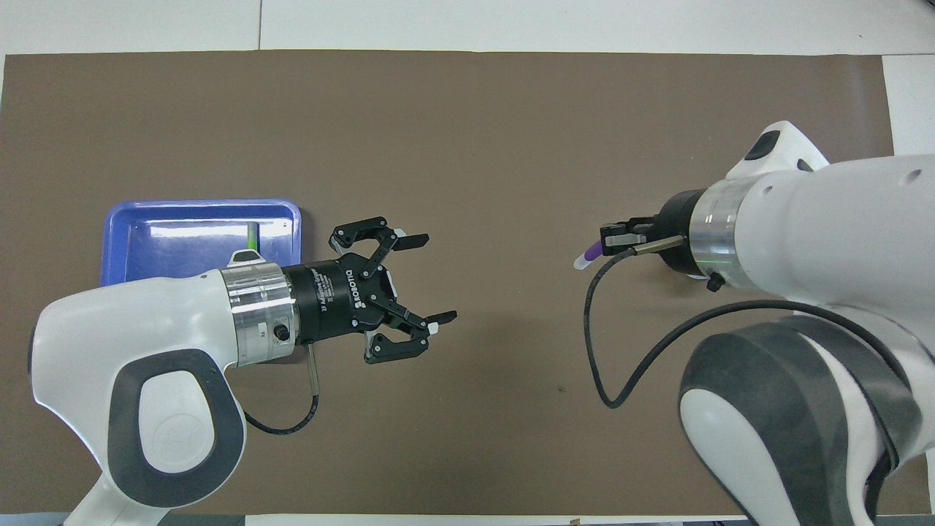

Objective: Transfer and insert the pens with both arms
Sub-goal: 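Lower the purple pen into the cup while the left gripper reaches the green pen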

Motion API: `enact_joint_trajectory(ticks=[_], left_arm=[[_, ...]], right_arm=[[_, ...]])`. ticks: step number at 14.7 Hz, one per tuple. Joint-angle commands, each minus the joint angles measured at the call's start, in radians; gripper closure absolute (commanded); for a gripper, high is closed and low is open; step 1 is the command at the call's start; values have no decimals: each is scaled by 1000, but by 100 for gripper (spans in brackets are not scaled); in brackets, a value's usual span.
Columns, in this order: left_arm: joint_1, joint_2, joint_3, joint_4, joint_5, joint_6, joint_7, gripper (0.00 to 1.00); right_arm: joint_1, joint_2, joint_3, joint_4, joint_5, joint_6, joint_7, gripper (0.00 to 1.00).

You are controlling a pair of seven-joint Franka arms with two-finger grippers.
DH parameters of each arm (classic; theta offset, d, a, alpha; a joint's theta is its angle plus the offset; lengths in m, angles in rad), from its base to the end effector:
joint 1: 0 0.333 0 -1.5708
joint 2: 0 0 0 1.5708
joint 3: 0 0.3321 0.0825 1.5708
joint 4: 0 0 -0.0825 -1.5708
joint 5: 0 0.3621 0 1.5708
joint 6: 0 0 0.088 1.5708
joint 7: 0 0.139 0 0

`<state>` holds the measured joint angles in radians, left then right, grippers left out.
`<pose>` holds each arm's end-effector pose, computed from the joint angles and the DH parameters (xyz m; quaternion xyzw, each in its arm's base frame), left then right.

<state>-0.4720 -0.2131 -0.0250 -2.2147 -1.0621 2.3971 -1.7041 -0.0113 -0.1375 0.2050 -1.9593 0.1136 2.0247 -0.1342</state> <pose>0.4401 -0.2688 0.5180 0.5280 0.7254 -0.2860 0.3364 0.5098 0.1150 0.5435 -0.9838 -0.1433 -0.0988 0.0423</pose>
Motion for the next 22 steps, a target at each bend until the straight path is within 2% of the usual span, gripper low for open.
enact_joint_trajectory(ticks=[1,2,5,7,11,16,19,22], left_arm=[[73,-25,-3,-30,152,-83,23,0],[122,-26,-3,-26,210,-148,67,0],[203,-20,-3,-26,255,-238,258,0],[243,-12,-3,-23,348,-295,355,0],[291,47,-3,1,479,-355,549,0],[303,153,2,73,692,-355,659,0],[360,181,4,79,702,-352,725,0],[369,222,4,79,758,-332,915,0]], right_arm=[[-12,-45,-59,-67,-57,32,-166,100],[-12,-44,-93,-79,-63,66,-230,100],[-25,-41,-148,-134,-63,172,-347,100],[-27,-31,-185,-157,-63,193,-383,100],[-27,4,-205,-191,-58,270,-389,100],[-27,35,-208,-243,-34,391,-387,100],[-27,55,-207,-262,-3,439,-387,100],[-27,65,-207,-282,11,479,-381,100]])
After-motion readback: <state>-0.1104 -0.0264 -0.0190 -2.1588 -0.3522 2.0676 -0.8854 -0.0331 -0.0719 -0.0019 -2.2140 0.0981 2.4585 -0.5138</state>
